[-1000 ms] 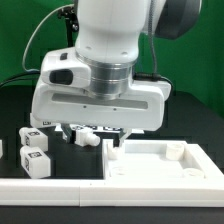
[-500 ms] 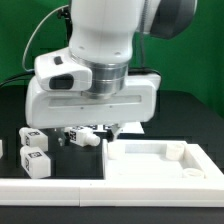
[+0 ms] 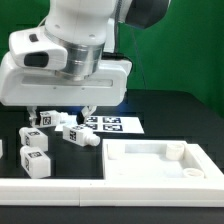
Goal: Assemble one leg
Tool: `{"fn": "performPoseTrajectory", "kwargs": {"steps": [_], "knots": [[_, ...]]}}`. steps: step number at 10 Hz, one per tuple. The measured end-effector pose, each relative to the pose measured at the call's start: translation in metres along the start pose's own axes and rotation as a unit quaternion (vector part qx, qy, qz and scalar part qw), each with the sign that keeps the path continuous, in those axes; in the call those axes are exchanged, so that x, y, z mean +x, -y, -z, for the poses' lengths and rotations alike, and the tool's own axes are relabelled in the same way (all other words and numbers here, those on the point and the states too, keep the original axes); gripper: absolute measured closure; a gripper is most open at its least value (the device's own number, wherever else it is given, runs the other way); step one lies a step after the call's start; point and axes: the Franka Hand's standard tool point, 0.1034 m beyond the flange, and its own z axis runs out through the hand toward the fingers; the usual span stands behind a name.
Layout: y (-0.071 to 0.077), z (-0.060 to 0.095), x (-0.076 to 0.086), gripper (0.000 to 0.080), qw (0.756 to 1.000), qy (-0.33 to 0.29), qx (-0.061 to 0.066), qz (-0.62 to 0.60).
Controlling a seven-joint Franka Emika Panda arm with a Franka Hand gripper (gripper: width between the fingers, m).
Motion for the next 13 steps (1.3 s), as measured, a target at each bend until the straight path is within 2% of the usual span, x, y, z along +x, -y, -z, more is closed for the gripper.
{"fn": "performPoseTrajectory", "kwargs": {"steps": [2, 3, 4, 5, 6, 10, 12, 13], "knots": [[0.001, -0.008, -0.009, 0.0150, 0.998, 0.070, 0.009, 0.006], [-0.014, -0.020, -0.010, 0.0150, 0.995, 0.098, -0.001, 0.027], [-0.028, -0.029, -0.021, 0.0150, 0.991, 0.128, -0.012, 0.033], [-0.034, -0.034, -0.037, 0.0150, 0.984, 0.170, -0.031, 0.037], [-0.035, -0.040, -0.041, 0.0150, 0.981, 0.187, -0.042, 0.035], [-0.030, -0.045, -0.044, 0.0150, 0.978, 0.206, -0.036, 0.027], [-0.020, -0.052, -0.062, 0.0150, 0.963, 0.268, -0.021, -0.002], [-0.017, -0.050, -0.061, 0.0150, 0.957, 0.288, -0.024, -0.003]]}}
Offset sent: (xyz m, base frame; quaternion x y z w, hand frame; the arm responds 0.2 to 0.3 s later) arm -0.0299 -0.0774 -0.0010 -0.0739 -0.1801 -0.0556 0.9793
